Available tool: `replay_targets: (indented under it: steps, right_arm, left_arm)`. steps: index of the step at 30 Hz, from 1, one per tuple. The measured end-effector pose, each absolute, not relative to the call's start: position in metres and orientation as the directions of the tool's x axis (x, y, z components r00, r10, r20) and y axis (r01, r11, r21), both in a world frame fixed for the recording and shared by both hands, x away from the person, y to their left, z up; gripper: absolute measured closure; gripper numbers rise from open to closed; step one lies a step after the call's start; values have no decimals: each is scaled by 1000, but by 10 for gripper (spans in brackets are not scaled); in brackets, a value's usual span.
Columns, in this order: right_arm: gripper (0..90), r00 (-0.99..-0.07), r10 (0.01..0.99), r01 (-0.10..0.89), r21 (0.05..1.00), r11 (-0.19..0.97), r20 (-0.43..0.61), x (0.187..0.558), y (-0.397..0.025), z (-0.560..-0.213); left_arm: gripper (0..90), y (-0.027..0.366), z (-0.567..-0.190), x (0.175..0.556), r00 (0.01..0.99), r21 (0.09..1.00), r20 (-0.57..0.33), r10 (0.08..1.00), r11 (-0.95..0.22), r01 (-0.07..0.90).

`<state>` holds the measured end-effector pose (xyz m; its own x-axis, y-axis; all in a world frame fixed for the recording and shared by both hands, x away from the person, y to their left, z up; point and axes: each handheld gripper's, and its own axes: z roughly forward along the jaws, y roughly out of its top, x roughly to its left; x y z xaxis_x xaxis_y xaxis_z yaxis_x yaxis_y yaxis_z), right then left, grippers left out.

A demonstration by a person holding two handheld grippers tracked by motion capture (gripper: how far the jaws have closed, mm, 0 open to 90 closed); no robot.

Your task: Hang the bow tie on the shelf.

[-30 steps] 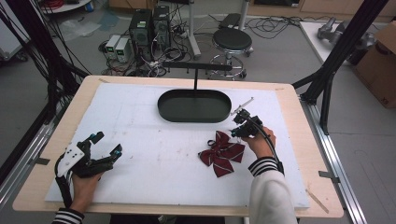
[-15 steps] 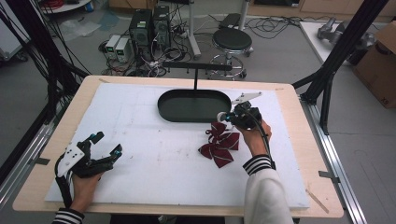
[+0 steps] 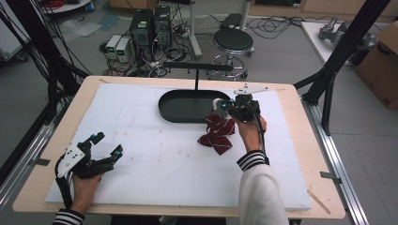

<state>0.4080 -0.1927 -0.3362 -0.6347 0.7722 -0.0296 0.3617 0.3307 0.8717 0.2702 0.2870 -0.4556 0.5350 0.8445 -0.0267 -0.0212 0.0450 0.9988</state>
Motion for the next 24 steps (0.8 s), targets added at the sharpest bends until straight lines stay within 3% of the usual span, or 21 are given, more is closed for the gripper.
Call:
replay_targets:
  steps: [13,24]
  right_arm:
    - [874,-638,769,298,908,294,-40,433,-166,-306]
    - [874,-614,789,281,923,262,-37,462,-162,-300]
  left_arm:
    - [136,288,-456,270,537,998,-33,843,52,-19]
    - [139,288,-455,271,542,999,-36,840,51,-12]
